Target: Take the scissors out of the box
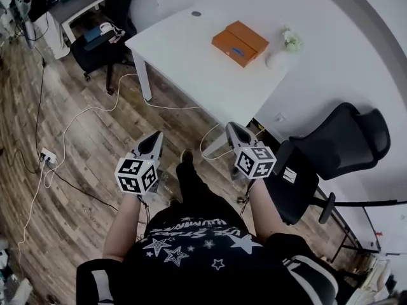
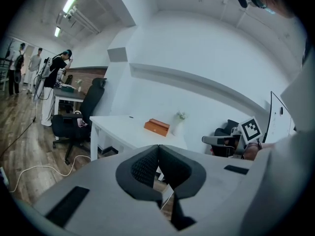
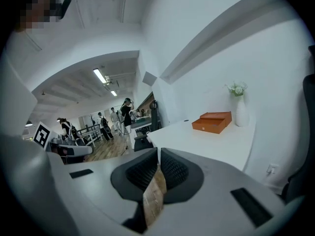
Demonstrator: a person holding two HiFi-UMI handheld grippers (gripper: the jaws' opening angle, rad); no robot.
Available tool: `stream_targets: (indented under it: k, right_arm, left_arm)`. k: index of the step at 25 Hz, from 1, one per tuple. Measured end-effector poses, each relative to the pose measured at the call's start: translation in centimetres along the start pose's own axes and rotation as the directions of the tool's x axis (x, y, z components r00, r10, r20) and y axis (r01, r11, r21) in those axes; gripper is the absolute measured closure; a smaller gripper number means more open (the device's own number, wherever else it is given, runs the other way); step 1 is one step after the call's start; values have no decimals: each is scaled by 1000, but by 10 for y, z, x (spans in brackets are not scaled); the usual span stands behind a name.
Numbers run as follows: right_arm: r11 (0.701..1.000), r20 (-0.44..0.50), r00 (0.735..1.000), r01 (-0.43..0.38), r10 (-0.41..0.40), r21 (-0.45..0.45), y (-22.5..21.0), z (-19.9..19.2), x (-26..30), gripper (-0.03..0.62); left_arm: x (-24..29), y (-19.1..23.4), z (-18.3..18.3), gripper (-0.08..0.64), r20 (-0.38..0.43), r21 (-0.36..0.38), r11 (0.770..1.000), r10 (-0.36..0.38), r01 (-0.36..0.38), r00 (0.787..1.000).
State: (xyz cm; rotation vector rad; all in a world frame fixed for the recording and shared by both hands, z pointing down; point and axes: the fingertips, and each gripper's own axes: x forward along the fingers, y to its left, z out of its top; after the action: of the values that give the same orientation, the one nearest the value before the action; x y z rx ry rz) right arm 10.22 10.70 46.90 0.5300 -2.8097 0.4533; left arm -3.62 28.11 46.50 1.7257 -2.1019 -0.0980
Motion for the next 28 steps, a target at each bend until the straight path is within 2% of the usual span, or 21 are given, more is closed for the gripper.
stream_targets:
  k: [8, 14, 21, 28]
  right_arm:
    - [1000, -13, 999, -29, 29, 4, -41, 30, 112, 540]
    - [1000, -21, 1000, 0, 0, 19, -95, 65, 187, 540]
    - [996, -10, 996, 84, -84, 1, -184, 106, 234, 540]
    - [989, 10, 989, 146, -146, 12, -260, 136, 255, 540]
  left_arm:
    - [76, 64, 25, 543, -34, -6, 998, 57, -57, 998]
    - [164, 94, 62, 543, -67, 17, 999, 29, -28, 997]
    - [258, 100, 95, 543, -105, 43, 999, -12, 16, 994]
    - [331, 91, 124, 543, -118, 75, 996, -39, 48, 992]
